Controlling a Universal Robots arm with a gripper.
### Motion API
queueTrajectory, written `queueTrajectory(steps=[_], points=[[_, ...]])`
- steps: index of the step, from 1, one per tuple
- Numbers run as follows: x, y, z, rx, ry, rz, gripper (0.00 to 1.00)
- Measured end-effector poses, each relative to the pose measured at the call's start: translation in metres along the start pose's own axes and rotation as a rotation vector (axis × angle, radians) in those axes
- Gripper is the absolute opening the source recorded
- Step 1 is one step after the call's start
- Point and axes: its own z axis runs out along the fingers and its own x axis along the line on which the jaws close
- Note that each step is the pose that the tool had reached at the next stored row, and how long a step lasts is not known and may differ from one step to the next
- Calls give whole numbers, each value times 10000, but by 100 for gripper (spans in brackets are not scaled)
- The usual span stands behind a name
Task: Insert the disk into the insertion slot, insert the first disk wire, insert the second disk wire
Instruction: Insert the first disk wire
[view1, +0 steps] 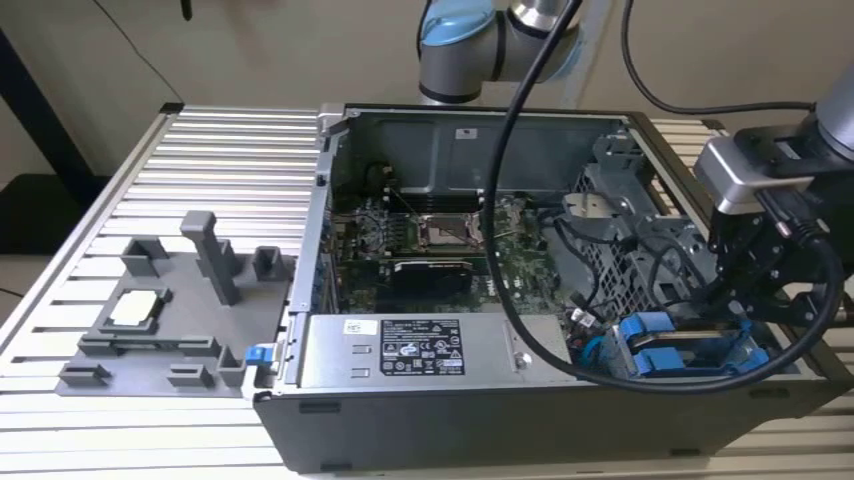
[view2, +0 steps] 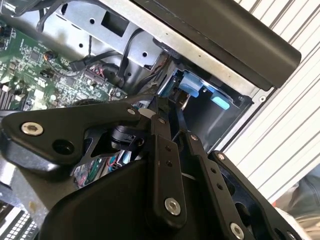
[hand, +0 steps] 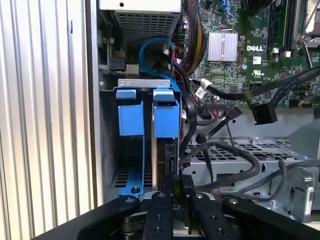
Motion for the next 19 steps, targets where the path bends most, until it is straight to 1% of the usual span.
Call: queueTrajectory(steps=[4, 9, 19], points=[[1, -17, 15, 2, 1, 22, 19], [2, -20, 34, 3, 2, 32, 19], [9, -15, 120, 14, 15, 168, 19]])
